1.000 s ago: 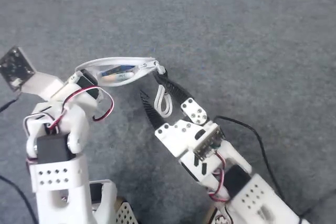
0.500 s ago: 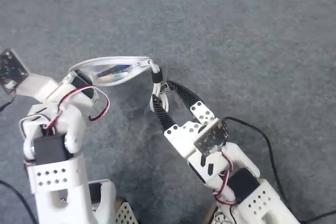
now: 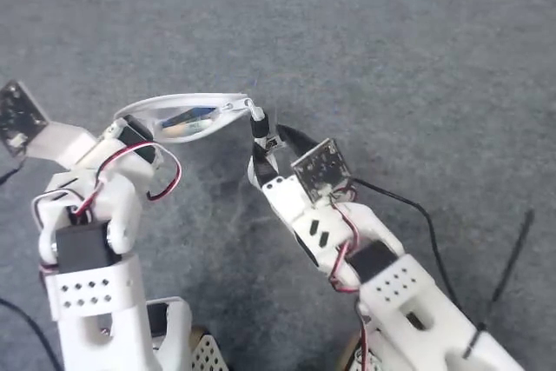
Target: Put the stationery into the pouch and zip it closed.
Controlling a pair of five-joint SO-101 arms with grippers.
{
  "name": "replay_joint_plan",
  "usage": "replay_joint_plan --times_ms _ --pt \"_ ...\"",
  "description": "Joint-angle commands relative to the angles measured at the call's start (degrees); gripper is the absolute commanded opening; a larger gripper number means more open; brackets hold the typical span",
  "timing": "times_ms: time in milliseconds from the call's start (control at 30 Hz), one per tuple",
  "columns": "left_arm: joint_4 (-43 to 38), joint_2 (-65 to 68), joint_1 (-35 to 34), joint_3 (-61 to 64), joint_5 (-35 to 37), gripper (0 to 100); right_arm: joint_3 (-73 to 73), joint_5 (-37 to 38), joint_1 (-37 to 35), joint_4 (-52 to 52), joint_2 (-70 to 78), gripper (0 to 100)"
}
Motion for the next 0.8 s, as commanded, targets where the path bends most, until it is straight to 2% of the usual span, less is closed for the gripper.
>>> replay_joint_plan --times_ms 0,333,467,767 --pt "-0.9 -2.5 0.1 -0.9 -0.1 1 -4.7 -0.4 0.9 -8.2 6.4 13.8" --pt "-0.9 -2.5 0.2 -0.9 -0.1 1 -5.8 -0.1 1.2 -20.3 16.0 13.4" --pt "-0.9 -2.5 0.2 -0.9 -0.1 1 -5.8 2.4 1.3 -21.6 16.7 13.4" --pt "-0.9 -2.5 0.2 -0.9 -0.2 1 -5.7 2.3 1.3 -21.4 16.6 13.4"
